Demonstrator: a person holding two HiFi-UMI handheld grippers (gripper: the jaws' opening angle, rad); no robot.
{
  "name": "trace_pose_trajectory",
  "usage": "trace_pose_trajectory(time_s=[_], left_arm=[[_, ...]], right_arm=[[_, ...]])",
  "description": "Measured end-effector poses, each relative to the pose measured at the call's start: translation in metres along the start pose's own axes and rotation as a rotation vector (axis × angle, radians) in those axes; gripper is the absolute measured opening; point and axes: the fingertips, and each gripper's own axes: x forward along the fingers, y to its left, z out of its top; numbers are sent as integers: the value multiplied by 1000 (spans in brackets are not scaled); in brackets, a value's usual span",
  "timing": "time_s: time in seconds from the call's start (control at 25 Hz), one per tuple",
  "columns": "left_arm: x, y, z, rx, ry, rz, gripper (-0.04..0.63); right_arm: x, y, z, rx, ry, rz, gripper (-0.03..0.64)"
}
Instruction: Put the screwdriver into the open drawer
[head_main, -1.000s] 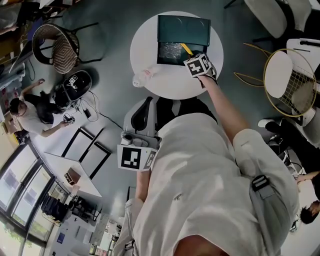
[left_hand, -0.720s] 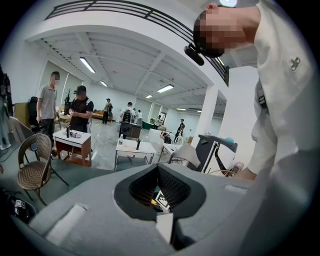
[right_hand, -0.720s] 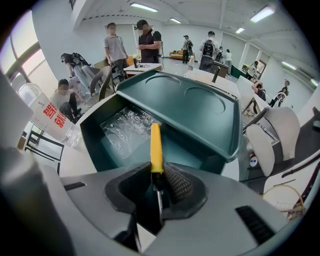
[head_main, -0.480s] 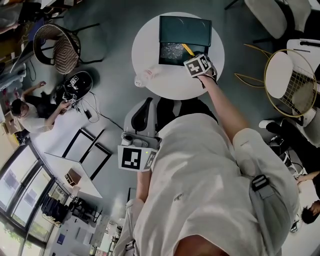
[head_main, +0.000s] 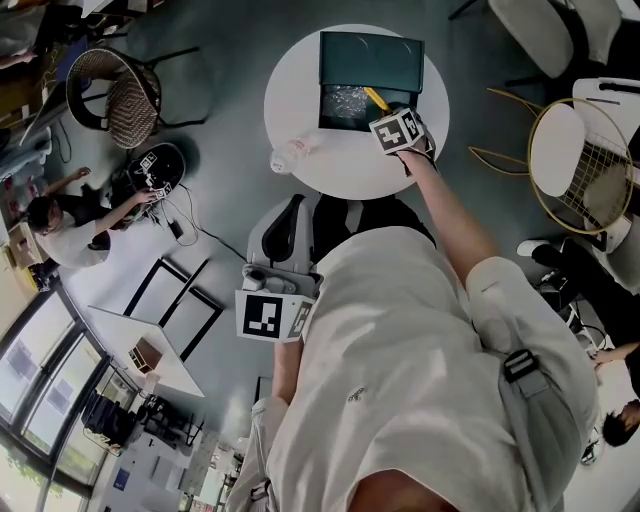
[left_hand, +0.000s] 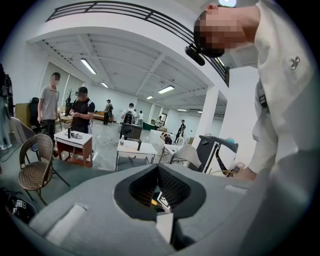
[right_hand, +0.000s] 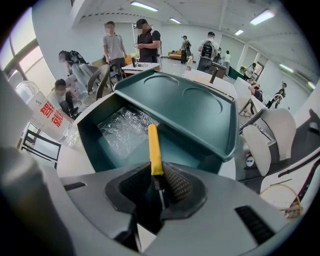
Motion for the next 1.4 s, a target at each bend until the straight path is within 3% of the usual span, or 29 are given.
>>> trace_pose_trajectory(time_s=[0.4, 0.76, 1.4], left_arm=[[-8, 3, 5, 22, -10, -38, 11], [-24, 2, 11, 58, -42, -143, 12], [-81, 20, -5, 99, -91, -319, 11]], right_arm=[[-21, -1, 4, 6, -63, -17, 72], [-71, 6, 8, 57, -151, -63, 46], [-151, 97, -27, 103, -236, -95, 9]])
